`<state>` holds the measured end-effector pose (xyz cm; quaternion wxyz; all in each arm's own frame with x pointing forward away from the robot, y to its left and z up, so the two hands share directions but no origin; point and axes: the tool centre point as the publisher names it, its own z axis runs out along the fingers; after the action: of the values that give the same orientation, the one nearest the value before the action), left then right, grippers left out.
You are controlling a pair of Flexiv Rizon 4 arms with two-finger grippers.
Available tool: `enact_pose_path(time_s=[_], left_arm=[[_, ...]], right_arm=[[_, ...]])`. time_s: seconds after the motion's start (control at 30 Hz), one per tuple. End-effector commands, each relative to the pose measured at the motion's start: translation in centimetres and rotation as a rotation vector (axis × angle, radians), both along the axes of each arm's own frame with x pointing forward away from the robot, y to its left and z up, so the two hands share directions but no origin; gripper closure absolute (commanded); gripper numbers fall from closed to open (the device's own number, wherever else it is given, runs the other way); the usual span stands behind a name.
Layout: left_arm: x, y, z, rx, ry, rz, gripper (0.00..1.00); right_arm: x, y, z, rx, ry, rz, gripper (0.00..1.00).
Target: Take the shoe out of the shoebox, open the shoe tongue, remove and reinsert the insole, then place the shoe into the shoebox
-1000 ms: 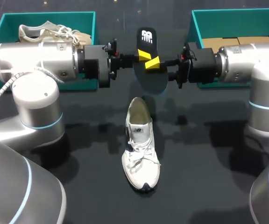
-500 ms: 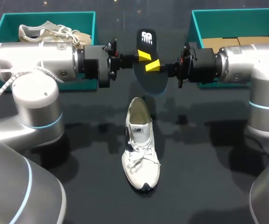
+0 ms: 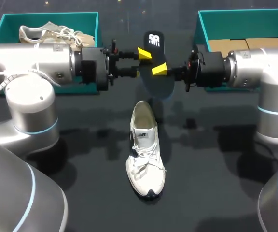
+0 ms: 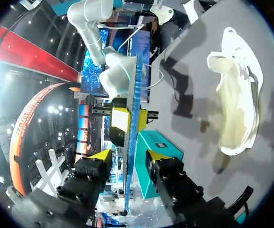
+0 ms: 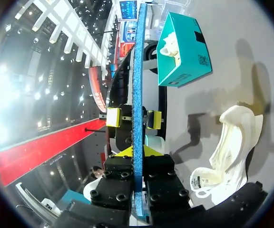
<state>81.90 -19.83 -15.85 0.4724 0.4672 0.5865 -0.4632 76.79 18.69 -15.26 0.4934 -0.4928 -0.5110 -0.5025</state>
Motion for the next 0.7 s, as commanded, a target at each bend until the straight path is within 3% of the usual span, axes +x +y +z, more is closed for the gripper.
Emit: enact_pose_path(time_s=[0.03,0.1,0.53,0.7], left_arm=[[-1.2,3.3,0.6,0.106,0.086,-0.027,0.00],[-1.4,3.8,0.5,0.112,0.058,0.002,0.00],[-1.4,3.8,0.5,0.112,0.058,0.002,0.00],[-0.6,5.8,0.0,0.269,0.259,0.058,0.00]], right_arm=[[-0.3,-1.1,-0.2,-0.005,-0.014,0.004,1.00],[-0.1,-1.4,-0.5,-0.004,-0.050,-0.003,1.00],[-0.1,-1.4,-0.5,-0.004,-0.050,-0.003,1.00],[0.8,-1.8,-0.1,-0.046,-0.157,0.003,1.00]])
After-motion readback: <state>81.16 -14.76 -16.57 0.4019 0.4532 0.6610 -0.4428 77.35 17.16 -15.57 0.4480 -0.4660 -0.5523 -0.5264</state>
